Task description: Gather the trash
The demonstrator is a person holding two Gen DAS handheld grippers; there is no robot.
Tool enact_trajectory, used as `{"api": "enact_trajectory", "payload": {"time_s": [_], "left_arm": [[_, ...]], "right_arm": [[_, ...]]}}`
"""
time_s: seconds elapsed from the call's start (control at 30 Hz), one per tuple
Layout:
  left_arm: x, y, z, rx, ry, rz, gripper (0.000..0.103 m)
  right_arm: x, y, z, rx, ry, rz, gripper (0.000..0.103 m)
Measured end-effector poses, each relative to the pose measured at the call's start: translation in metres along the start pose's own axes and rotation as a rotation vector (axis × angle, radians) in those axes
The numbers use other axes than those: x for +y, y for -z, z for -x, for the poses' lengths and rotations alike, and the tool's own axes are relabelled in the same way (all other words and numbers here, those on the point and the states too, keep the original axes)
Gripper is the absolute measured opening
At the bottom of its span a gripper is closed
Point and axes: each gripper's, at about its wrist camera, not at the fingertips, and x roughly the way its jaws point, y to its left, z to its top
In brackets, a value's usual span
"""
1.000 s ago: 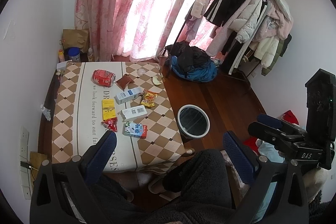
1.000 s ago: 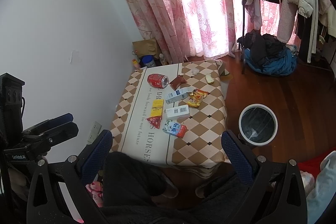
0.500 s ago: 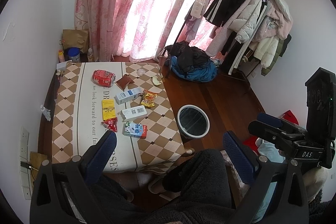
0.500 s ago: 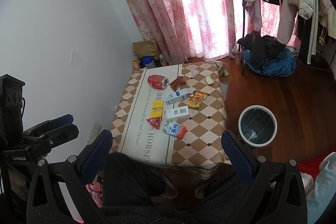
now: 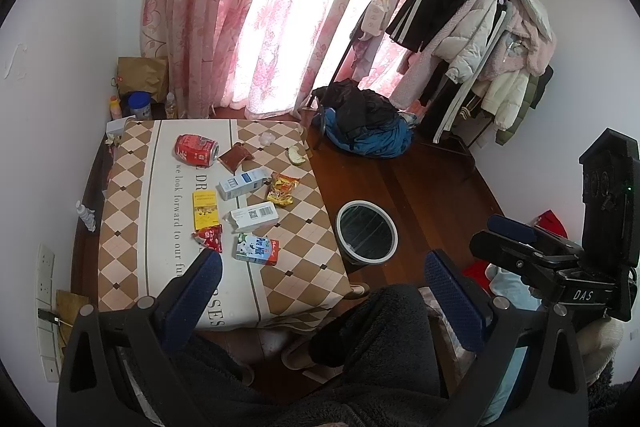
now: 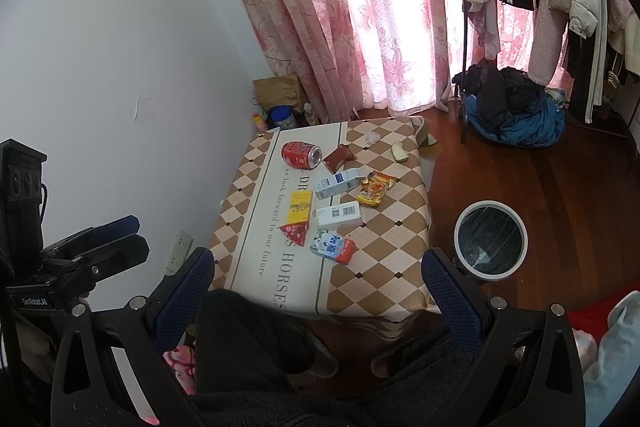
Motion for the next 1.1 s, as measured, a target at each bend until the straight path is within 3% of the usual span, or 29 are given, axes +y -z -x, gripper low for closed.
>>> {"api": "enact_trajectory", "payload": {"time_s": [1.1], "left_arm": [[-0.0007,-0.0015,0.0026,-0.001,0.005,0.002,0.103]], "right_arm": [[0.0052,-0.0062,-0.0006,0.000,-0.010,0.009,0.103]]}}
